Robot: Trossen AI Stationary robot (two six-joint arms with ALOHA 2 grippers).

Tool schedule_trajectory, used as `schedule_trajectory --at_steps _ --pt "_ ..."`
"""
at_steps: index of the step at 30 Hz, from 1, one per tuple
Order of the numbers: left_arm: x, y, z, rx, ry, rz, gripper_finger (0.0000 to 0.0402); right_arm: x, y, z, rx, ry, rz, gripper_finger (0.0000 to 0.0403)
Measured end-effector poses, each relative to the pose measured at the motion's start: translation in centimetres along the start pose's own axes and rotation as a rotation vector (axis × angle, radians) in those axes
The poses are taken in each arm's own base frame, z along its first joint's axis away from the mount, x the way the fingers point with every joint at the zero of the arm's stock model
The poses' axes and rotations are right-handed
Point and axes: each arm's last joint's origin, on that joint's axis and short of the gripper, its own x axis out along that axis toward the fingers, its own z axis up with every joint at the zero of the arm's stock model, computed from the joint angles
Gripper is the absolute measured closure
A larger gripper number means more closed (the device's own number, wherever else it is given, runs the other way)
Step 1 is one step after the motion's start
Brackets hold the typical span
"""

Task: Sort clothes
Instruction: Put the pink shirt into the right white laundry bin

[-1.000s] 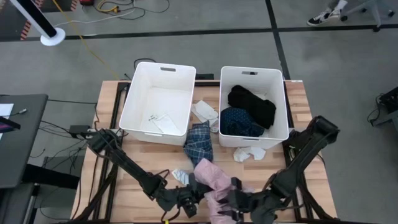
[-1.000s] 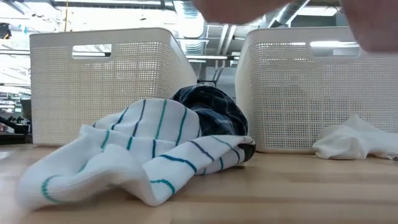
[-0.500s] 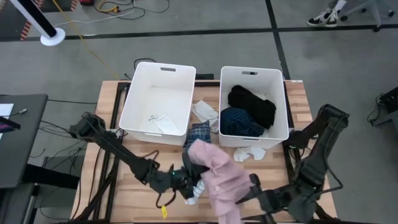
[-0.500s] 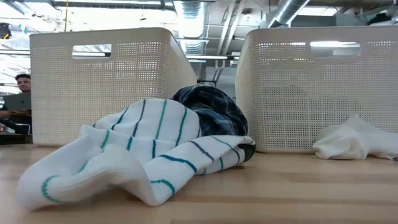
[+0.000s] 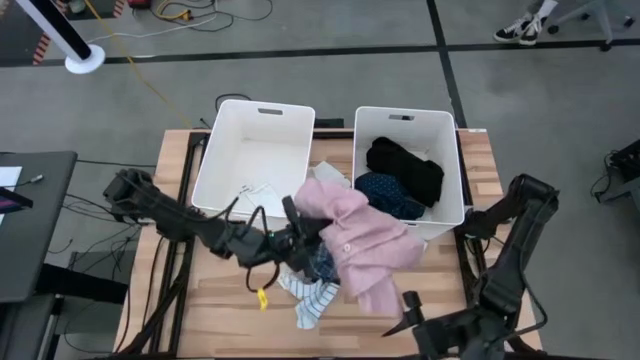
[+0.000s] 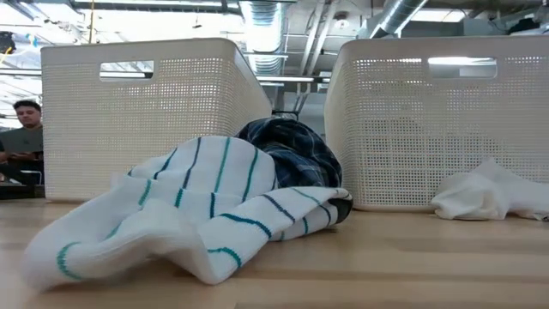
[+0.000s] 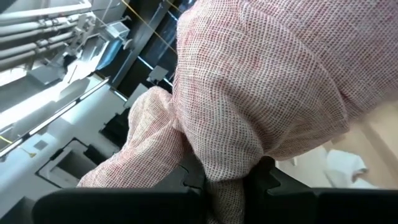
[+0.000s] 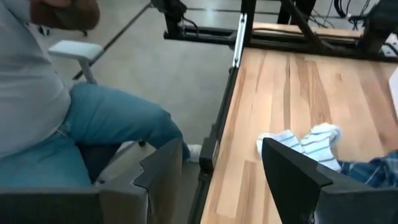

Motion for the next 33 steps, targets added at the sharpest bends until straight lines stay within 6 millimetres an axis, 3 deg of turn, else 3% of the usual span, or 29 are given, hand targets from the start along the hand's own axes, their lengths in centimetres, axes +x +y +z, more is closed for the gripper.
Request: schedule_trajectory --at_steps 12,22,33 --pt "4.1 2.7 -3.6 -0.023 -0.074 -0.051 0.0366 5.6 1.4 -3.8 0.089 0.097 -0.076 0.0168" --pt "6.5 5.4 -6.2 -0.117 -0.22 -0.132 0.0366 10.9 1.7 -6.1 0.146 0.068 -0.102 0.0168" --pt "8.2 7.6 -8.5 -0.201 -0.359 -0.205 0.0366 13.6 0.0 -6.6 0.168 0.063 -0.156 0.0168"
